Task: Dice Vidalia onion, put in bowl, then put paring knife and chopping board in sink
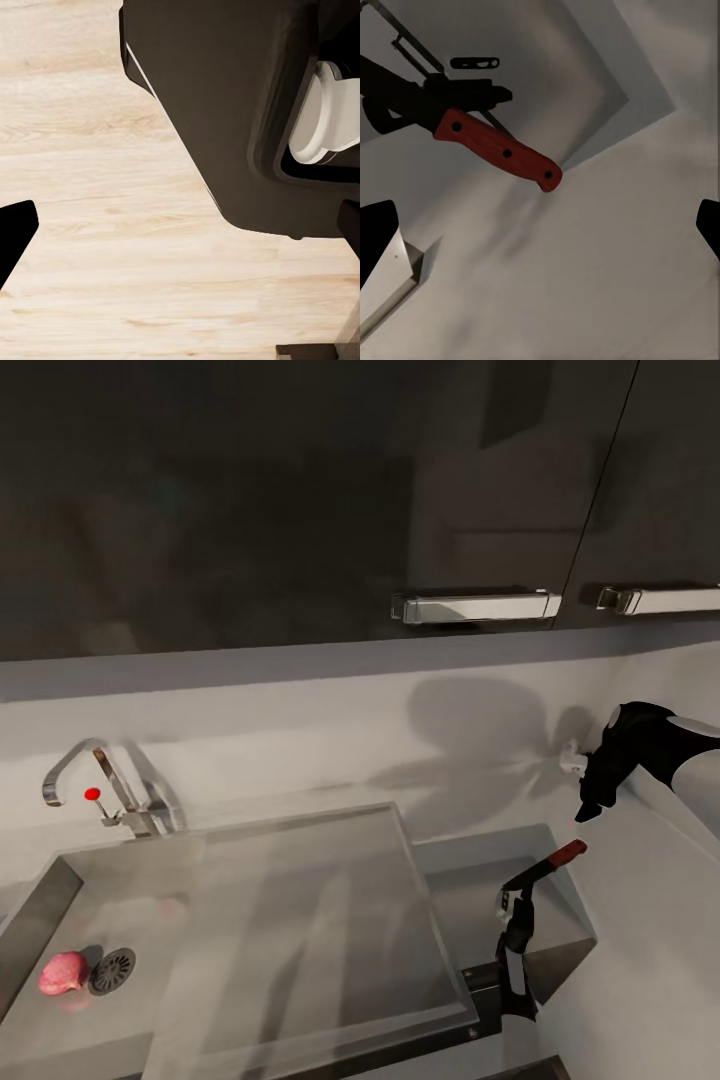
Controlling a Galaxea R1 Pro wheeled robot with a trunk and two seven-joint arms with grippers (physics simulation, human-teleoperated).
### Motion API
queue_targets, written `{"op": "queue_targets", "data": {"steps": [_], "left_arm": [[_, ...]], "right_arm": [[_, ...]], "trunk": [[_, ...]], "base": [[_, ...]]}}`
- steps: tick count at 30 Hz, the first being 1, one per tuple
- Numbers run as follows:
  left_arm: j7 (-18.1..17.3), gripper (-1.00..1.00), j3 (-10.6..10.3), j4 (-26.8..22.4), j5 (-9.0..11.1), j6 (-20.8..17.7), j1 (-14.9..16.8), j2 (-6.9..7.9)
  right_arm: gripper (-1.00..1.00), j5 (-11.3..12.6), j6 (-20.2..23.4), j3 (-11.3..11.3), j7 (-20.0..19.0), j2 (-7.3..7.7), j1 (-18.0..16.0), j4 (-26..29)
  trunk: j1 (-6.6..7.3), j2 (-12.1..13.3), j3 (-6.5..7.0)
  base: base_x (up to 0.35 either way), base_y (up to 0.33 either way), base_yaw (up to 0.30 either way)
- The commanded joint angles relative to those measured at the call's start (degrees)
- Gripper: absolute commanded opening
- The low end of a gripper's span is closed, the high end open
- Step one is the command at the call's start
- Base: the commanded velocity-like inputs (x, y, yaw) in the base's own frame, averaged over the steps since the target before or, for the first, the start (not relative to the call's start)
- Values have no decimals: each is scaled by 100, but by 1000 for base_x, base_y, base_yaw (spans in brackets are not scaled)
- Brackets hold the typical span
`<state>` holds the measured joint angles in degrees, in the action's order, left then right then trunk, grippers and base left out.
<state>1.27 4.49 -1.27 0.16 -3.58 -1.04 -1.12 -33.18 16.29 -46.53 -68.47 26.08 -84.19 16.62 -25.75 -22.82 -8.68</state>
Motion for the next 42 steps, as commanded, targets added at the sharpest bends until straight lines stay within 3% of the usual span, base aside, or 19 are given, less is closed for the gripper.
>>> {"op": "queue_targets", "data": {"steps": [1,15,42], "left_arm": [[13,100,42,-14,2,-28,-2,-2],[13,100,40,-14,2,-29,-2,-2],[12,100,27,-14,2,-29,-2,10]], "right_arm": [[100,-22,61,13,-16,3,1,17],[100,-22,67,13,24,3,82,17],[100,-22,67,4,154,3,263,17]], "trunk": [[-3,-10,-10],[-3,-10,-18],[-3,-10,-208]], "base": [[2,0,0],[0,0,0],[0,0,0]]}}
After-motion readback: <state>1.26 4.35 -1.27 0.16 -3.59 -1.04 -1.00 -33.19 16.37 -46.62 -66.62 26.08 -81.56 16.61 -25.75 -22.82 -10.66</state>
